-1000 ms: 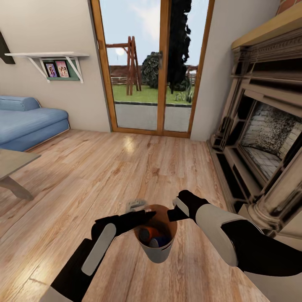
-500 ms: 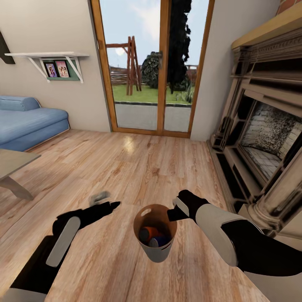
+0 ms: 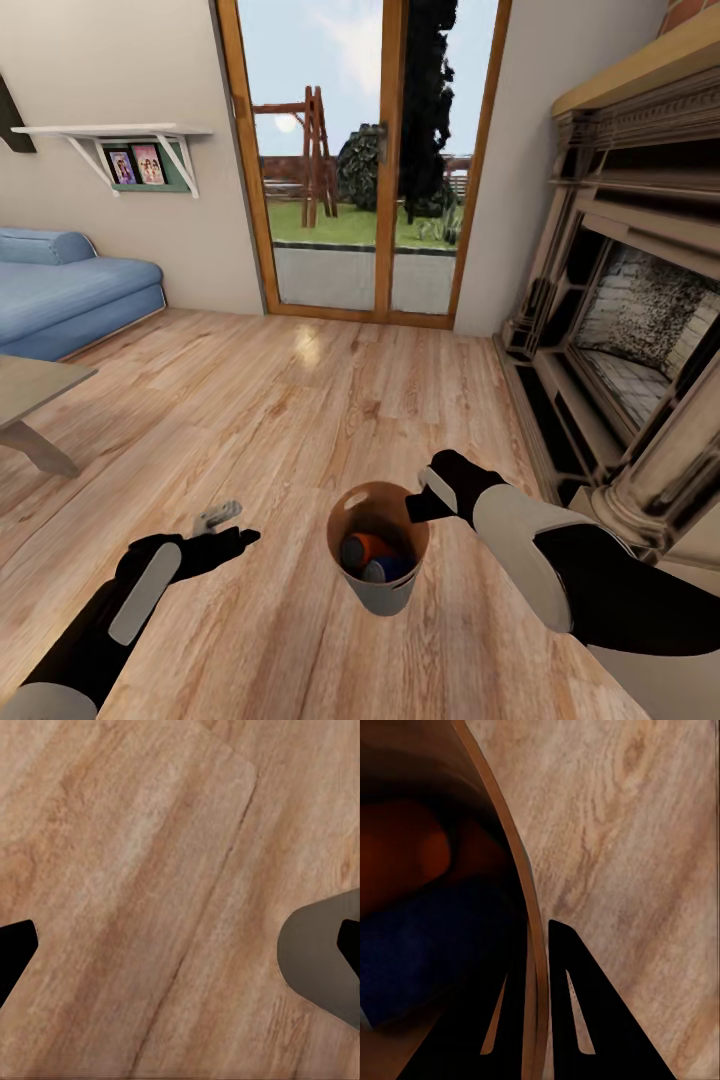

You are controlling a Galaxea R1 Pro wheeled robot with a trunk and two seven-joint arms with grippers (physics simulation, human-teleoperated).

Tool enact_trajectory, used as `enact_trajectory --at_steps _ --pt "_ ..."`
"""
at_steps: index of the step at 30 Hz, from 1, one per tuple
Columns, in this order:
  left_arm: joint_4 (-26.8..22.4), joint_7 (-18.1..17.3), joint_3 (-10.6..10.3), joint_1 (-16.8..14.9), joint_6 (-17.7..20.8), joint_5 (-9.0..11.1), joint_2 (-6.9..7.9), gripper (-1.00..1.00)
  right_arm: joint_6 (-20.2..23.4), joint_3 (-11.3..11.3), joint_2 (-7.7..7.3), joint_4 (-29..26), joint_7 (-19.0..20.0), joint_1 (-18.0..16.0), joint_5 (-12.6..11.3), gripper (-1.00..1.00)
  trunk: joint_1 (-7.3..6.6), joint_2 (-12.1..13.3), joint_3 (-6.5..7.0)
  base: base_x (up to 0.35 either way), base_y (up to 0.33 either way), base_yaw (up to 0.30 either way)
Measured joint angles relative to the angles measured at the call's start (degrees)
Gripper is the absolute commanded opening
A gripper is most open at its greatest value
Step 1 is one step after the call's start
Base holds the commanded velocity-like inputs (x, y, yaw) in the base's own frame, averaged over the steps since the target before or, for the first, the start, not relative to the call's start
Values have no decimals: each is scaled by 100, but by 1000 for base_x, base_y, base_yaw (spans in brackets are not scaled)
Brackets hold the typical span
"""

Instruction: Put the three can of soda from the living room inside the tash can in the kitchen.

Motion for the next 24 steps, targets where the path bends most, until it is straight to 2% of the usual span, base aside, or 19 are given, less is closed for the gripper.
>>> enact_trajectory --at_steps 3,6,11,13,17,24 --pt "29 4 -22 0 -2 0 -2 100 -13 -47 -102 -3 6 -1 -35 -100 0 0 0 0 0 0" --pt "40 6 -34 0 -7 0 -4 100 -46 -123 -296 -3 32 0 -97 -100 0 0 0 0 0 0" --pt "41 25 -51 0 -11 0 -5 100 -325 -12 -529 -2 14 2 15 -100 0 0 0 0 0 0" --pt "44 66 -53 0 -11 0 -7 100 -406 15 -558 12 15 17 -24 -100 0 0 0 0 0 0" --pt "55 256 -57 -1 -16 0 -40 100 -512 -103 -589 19 38 125 -159 -100 0 0 0 0 0 0" --pt "69 465 -63 -1 -118 0 -72 100 -575 -68 -607 12 33 186 -90 -100 0 0 0 0 0 0"
